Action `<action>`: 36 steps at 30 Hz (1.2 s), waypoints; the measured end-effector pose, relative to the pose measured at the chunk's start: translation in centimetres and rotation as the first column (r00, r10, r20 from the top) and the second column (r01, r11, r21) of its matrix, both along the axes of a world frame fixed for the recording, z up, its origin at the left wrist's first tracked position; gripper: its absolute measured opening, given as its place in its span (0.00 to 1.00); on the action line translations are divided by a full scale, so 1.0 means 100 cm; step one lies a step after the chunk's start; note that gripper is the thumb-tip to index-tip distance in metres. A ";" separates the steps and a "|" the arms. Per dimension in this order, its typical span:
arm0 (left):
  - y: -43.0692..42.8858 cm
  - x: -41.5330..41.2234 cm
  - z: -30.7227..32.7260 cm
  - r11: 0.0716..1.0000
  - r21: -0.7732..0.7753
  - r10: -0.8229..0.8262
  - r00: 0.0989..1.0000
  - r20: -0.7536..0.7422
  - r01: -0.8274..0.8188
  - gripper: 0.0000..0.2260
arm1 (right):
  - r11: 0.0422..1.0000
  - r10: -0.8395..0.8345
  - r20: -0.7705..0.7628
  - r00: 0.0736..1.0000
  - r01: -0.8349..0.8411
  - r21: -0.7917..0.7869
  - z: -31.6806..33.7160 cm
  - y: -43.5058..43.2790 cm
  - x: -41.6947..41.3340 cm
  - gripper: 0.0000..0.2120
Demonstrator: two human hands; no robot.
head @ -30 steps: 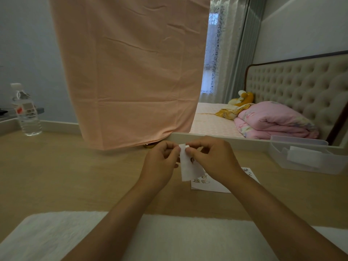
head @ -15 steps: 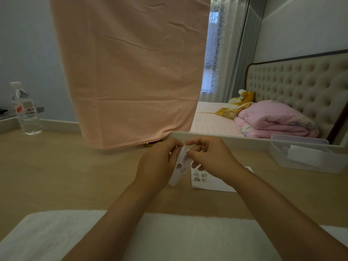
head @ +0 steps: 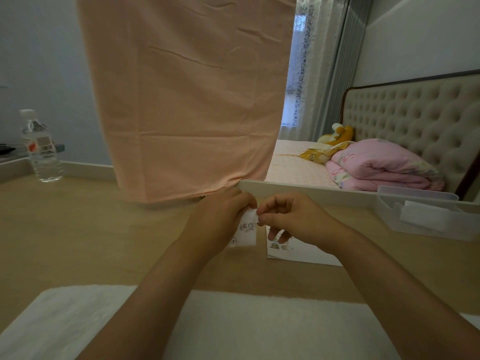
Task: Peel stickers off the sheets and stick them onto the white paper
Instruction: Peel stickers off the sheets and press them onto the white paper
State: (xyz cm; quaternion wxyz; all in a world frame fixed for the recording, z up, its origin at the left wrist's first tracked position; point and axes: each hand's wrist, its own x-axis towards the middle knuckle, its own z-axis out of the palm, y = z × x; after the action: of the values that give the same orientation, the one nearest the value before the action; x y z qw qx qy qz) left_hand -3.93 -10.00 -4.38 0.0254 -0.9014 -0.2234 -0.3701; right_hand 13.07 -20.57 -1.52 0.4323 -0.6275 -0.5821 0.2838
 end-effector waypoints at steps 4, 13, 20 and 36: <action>-0.003 -0.001 0.001 0.988 -0.156 -0.001 1.000 -0.025 -0.003 0.11 | 0.999 0.036 -0.003 0.999 -0.036 -0.024 -0.001 0.000 0.002 0.04; -0.006 -0.001 -0.003 0.792 -0.596 -0.109 0.991 0.074 0.132 0.11 | 0.990 0.088 0.021 0.996 -0.085 -0.116 -0.004 -0.003 0.003 0.11; -0.007 0.003 -0.012 0.841 -0.539 -0.053 0.999 -0.002 0.044 0.10 | 0.984 0.084 0.138 0.987 -0.060 -0.169 -0.013 -0.001 0.004 0.04; -0.018 0.012 -0.021 0.980 -0.201 0.001 1.000 -0.008 -0.002 0.04 | 0.917 -0.302 -0.254 0.919 0.208 -0.340 -0.030 0.006 0.008 0.12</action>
State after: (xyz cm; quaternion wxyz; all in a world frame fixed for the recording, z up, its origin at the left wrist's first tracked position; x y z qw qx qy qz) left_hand -2.69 -11.81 -6.46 -0.0647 -0.9006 -0.2603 -0.3421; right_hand 13.92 -19.95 -4.49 0.4469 -0.7073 -0.3704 0.4034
